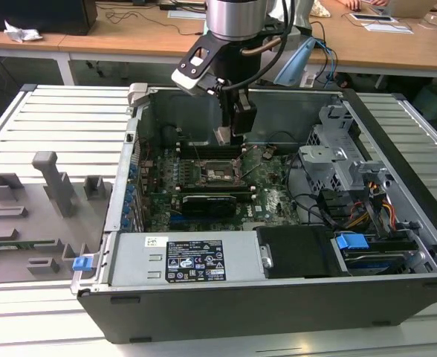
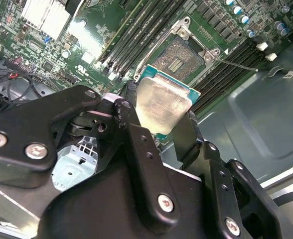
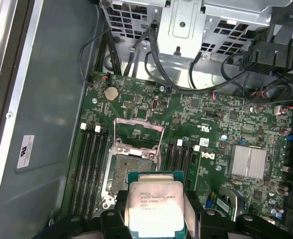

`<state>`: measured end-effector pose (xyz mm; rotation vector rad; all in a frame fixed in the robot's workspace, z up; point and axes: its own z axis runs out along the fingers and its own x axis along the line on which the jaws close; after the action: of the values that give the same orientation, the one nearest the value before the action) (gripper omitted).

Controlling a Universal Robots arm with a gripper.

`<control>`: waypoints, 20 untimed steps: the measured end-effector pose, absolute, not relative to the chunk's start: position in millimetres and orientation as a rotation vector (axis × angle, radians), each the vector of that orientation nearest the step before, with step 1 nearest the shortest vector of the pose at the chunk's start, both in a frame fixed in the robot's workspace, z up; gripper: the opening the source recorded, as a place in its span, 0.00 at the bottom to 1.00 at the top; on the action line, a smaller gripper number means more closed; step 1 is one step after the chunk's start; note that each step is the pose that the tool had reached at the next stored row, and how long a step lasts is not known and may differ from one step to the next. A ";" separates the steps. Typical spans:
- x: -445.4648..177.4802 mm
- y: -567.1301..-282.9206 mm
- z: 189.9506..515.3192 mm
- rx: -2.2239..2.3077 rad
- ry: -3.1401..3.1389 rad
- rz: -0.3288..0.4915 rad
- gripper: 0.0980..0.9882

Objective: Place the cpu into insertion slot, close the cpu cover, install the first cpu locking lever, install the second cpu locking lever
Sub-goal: 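Place the cpu into insertion slot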

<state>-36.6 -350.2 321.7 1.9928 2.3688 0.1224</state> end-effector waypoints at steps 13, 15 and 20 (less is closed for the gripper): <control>-36.6 -350.2 317.6 1.995 2.367 0.122 0.48; -36.7 -350.3 317.0 1.995 2.367 0.122 0.48; -36.6 -350.2 314.8 1.996 2.366 0.122 0.48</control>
<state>-36.6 -350.2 314.8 1.9957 2.3661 0.1222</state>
